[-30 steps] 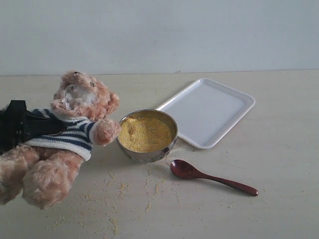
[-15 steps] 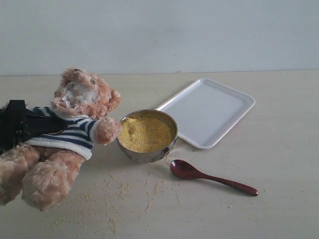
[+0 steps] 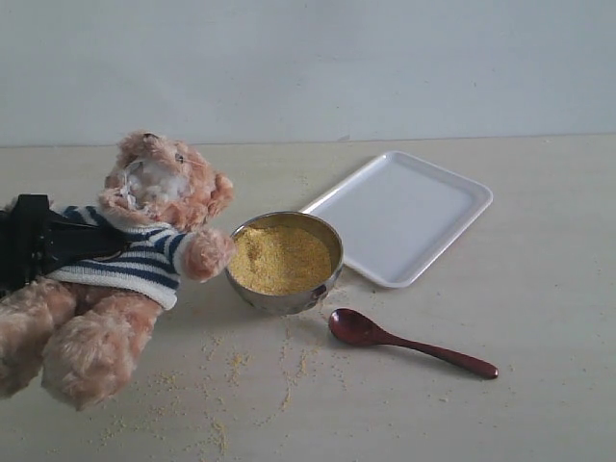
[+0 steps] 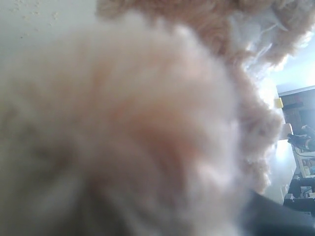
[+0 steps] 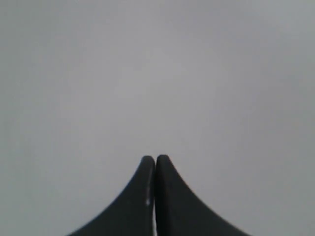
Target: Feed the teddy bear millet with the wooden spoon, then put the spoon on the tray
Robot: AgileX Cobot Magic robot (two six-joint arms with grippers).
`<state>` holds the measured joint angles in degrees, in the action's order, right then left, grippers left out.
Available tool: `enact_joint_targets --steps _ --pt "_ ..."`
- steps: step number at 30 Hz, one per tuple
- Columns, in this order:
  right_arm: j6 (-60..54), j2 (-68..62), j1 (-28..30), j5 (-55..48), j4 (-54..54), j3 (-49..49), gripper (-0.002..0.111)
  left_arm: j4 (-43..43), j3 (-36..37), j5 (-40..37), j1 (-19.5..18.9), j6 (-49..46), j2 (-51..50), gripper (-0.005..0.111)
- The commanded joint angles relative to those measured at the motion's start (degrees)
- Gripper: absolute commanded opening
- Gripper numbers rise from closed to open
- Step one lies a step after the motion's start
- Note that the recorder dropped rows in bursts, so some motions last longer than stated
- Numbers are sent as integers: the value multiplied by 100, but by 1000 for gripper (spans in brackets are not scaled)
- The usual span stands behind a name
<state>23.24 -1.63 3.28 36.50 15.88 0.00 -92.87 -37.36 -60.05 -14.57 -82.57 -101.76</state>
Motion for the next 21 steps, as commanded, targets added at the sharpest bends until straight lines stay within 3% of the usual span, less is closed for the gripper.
enact_joint_targets --steps 1,6,9,10,13,15,21 --pt "-36 -989 18 1193 1469 -834 0 -116 7 -140 -17 -83 63 5" --pt "-2110 -4323 18 782 -383 -2916 0 -116 7 -140 -17 -96 63 5" --pt "-3726 -5997 18 741 -193 -3712 0 -91 7 -140 -17 -98 63 5" --pt "-4021 -6207 18 598 13 -3803 0 -91 7 -140 -17 -98 63 5" --pt "-5180 -6655 18 -1315 207 -4078 0 -91 7 -140 -17 -98 63 5" --pt "-5252 -6865 18 -1979 146 -4203 0 -91 7 -140 -17 -98 63 5" --pt "-5851 -7384 18 -4221 -1208 -4741 0 -91 7 -128 -17 -98 63 5"
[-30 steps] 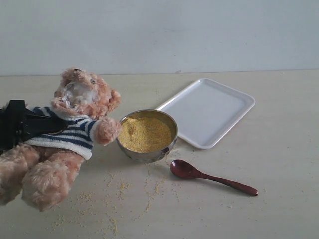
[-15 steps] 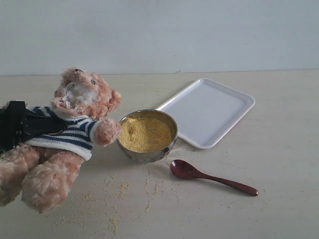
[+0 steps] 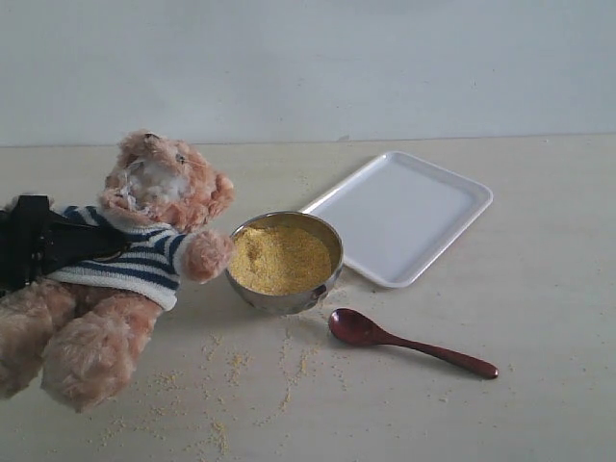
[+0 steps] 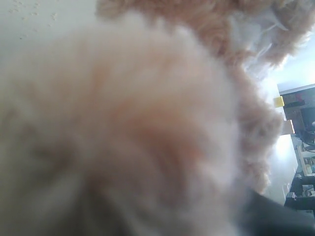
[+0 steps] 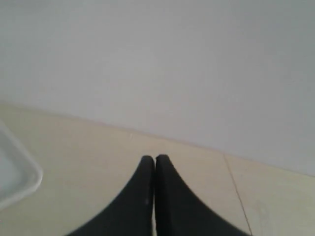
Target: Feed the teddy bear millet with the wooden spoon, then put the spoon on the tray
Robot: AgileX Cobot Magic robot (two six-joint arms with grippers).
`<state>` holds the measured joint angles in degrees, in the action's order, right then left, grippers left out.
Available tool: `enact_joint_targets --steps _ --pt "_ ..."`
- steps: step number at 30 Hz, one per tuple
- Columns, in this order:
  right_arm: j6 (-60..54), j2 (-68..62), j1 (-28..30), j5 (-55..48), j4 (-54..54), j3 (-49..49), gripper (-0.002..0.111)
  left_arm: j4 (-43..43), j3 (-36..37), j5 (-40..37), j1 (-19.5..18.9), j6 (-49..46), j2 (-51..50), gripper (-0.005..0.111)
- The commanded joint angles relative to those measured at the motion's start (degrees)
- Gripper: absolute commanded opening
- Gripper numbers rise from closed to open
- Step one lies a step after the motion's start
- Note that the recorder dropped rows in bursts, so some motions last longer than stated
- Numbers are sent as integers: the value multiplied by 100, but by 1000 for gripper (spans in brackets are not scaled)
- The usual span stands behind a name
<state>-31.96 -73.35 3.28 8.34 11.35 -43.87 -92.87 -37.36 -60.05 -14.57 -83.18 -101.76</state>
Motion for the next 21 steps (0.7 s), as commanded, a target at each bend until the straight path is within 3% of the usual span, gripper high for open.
enact_joint_targets --steps 1,8,15,17,21 --pt "-443 -228 18 -1726 -780 -417 0 -91 7 -128 -17 -37 63 5" --pt "-1261 -275 -99 -3131 -826 -681 0 -103 7 -128 -17 -37 63 5" --pt "-1642 -955 -1016 -4421 -1696 -1415 0 -114 7 -140 -17 -37 63 5" --pt "-719 -1132 -1099 -4467 -2252 -1439 0 -114 7 -141 -17 4 63 5" --pt "2823 -1259 -1058 -4587 -3673 -1439 0 -114 7 -141 -17 4 63 5"
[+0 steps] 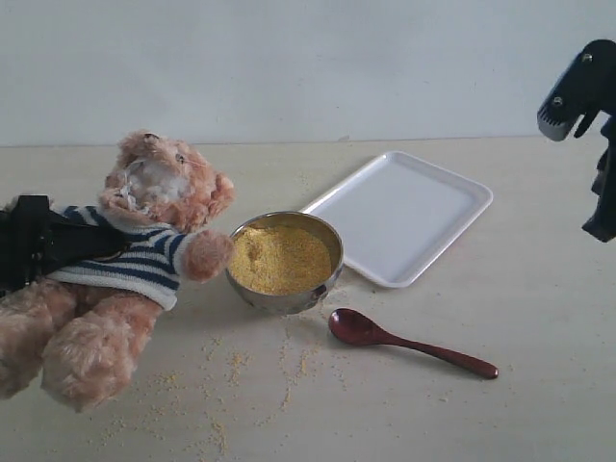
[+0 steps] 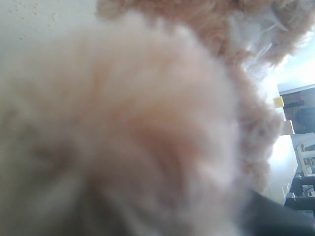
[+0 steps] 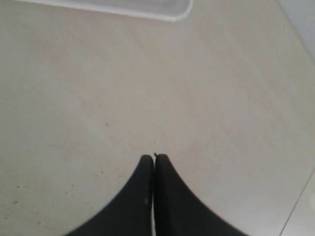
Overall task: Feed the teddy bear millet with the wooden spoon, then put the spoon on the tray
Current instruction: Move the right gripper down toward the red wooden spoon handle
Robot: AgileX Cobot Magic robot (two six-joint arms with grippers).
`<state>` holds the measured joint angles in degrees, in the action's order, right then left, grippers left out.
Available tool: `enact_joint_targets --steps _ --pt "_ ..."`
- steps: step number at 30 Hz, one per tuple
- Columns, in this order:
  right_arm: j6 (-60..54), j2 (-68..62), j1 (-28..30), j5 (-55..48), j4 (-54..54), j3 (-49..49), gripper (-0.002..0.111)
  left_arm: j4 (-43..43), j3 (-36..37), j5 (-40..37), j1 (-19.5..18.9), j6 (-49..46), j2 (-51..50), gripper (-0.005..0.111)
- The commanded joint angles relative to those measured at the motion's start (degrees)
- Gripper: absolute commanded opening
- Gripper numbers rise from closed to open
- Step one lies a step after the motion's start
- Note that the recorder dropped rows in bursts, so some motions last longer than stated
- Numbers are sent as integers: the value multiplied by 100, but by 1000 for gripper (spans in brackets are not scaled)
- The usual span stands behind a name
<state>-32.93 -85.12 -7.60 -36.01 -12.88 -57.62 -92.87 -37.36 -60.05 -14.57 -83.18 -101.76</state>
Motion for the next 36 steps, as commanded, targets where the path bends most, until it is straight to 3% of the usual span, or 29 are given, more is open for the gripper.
enact_joint_targets --steps 1,4,7,11,14,19,22,24,34,36 --pt "3568 -82 78 -152 -1516 -64 0 -114 7 -141 -17 4 63 5" --pt "5387 -69 198 -112 -2298 -64 0 -114 7 -141 -17 4 63 5" --pt "5640 -69 257 384 -2674 -64 0 -114 7 -141 -17 4 63 5" --pt "3538 -69 223 1531 -1915 -64 0 -114 7 -141 -17 4 63 5" --pt "317 -69 56 1392 -492 -64 0 -114 7 -141 -17 4 63 5" --pt "-3752 -169 -6 832 4267 24 0 -114 7 -141 -17 4 63 5" --pt "-4842 -237 7 477 6088 263 0 -114 7 -141 -17 -19 63 5" --pt "-5245 -285 6 431 6600 497 0 -114 7 -141 -17 -19 63 5" --pt "-6979 -687 6 717 8052 1470 0 -246 7 -141 -17 -87 63 5" --pt "-7110 -697 -20 693 8097 1470 4 -246 7 -141 -17 -87 63 5"
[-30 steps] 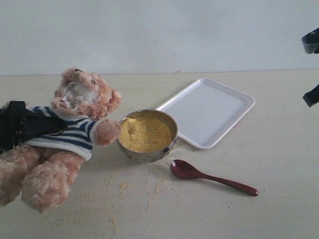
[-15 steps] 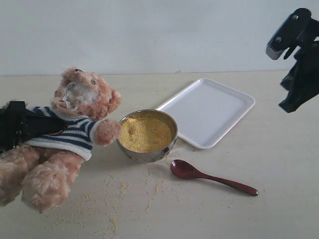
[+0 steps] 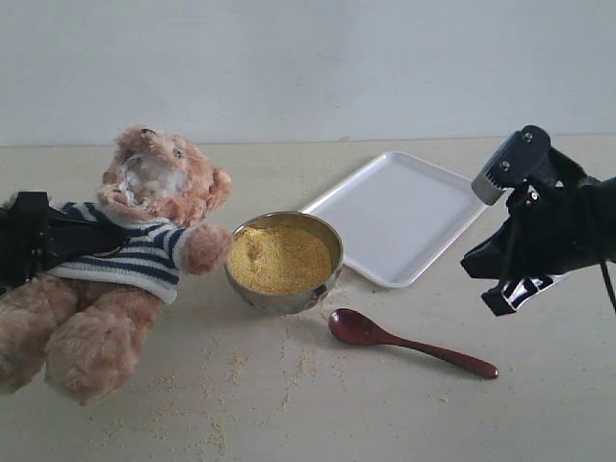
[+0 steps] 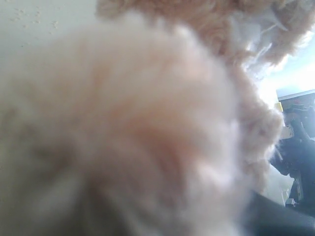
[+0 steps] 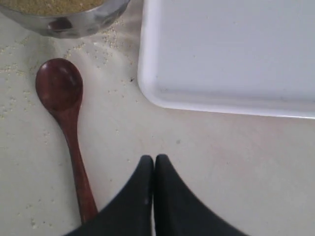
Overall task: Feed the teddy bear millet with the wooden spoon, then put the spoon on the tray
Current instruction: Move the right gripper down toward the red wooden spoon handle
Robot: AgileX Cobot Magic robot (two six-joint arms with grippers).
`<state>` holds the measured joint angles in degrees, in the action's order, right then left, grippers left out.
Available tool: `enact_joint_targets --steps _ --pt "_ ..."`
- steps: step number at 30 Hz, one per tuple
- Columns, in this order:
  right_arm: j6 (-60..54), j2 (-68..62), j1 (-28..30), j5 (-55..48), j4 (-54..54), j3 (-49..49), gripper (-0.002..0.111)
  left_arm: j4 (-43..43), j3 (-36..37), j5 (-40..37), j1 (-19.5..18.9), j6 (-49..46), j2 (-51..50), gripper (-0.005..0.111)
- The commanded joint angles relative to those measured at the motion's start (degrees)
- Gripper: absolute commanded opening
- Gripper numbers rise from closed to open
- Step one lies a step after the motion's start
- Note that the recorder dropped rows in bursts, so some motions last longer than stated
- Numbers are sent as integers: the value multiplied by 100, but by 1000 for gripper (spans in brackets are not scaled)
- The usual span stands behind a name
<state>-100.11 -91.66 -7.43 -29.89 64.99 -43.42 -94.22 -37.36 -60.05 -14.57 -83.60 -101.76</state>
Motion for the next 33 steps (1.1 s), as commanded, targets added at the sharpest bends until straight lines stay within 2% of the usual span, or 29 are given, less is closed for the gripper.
enact_joint_targets --steps 1,3,5,6,8,11,13,15,18,33 --pt "-441 -43 -60 69 310 73 11 -112 7 -141 -17 -45 63 5" --pt "-852 -86 -125 -83 287 101 28 -112 7 -141 -17 -45 63 5" --pt "-1384 -186 -219 -201 383 155 49 -112 7 -141 -17 -45 63 5" --pt "-1488 -237 -265 -176 398 179 55 -112 7 -141 -17 -45 63 5" --pt "-1607 -369 -339 -135 559 229 54 -112 7 -141 -17 -45 63 5" --pt "-1619 -494 -375 -269 723 227 43 -112 7 -141 -17 -45 63 5" --pt "-1618 -494 -375 -360 748 213 41 -110 7 -141 -17 -87 63 5" --pt "-1578 -507 -375 -386 736 225 45 -110 7 -141 -17 -87 63 5" --pt "-1775 -633 -385 -371 760 352 57 -110 7 -141 -17 -87 63 5" --pt "-2008 -1025 -457 -95 978 410 58 -86 7 -141 -17 -134 63 5"
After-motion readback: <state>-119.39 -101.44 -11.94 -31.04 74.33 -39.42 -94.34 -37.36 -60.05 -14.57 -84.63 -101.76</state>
